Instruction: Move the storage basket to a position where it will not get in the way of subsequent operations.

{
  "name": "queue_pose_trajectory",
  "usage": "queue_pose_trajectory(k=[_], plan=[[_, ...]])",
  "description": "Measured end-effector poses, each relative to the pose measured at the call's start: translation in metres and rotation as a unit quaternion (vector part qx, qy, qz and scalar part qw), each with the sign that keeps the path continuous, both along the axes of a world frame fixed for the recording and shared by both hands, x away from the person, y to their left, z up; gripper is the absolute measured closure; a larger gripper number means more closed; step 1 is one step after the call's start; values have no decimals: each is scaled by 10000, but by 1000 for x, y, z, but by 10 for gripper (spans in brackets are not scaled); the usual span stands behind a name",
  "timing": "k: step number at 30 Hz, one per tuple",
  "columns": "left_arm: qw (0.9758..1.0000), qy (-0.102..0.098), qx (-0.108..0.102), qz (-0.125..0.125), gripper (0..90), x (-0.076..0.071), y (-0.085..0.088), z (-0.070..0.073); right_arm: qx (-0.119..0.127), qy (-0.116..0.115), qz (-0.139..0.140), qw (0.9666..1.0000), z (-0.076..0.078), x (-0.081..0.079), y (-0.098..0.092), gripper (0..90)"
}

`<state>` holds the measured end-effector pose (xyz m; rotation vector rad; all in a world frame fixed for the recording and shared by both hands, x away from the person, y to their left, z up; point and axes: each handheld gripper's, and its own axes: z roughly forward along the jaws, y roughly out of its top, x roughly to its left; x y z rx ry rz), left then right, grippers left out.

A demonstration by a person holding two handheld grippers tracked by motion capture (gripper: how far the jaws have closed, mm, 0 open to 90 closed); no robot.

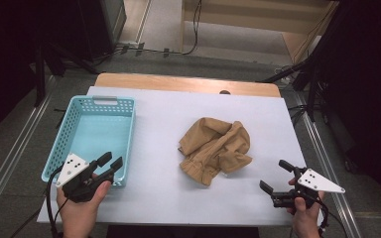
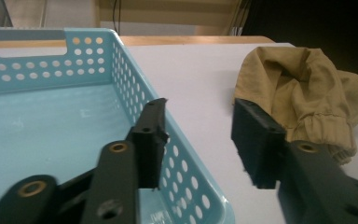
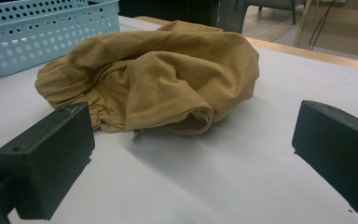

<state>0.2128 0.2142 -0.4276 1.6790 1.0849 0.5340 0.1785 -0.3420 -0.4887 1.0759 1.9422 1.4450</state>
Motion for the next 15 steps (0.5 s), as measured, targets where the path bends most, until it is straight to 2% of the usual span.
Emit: queue_pose_trajectory(k=[1, 8, 15], plan=[[10000, -16, 7, 9, 595, -2, 2, 0, 0, 0, 0, 10000, 0, 0, 0, 0], [10000, -38, 89, 8, 814, -15, 19, -3, -1, 1, 2, 10000, 0, 0, 0, 0], [9999, 51, 121, -8, 893, -23, 31, -6, -16, 5, -2, 10000, 0, 0, 1, 0]])
